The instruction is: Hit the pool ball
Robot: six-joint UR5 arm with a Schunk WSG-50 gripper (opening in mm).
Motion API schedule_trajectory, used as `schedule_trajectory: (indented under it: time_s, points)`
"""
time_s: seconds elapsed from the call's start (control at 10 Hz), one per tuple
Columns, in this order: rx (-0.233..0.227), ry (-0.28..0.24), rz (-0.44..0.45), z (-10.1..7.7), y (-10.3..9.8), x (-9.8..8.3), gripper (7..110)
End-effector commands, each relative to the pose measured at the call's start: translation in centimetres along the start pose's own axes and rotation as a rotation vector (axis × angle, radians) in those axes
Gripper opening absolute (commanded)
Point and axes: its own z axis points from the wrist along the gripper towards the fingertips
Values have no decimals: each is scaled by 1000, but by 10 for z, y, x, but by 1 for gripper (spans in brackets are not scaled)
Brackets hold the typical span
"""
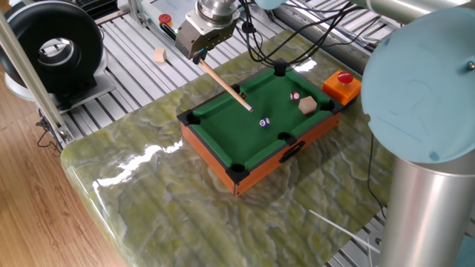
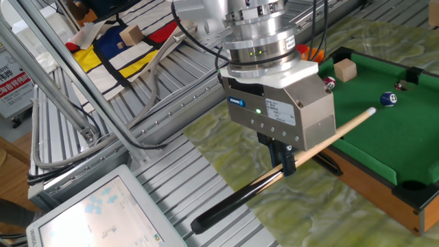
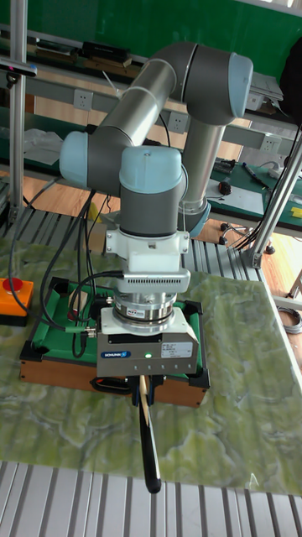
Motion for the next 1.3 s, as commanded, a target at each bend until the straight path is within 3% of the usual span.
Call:
schedule_trajectory:
  time_s: [0.0, 0.6, 1.2]
  points:
    - [-12, -9, 4, -2, 0, 2, 7]
    - [-36, -26, 13, -6, 8, 7, 7]
    - [-33, -52, -5, -7, 7, -3, 7]
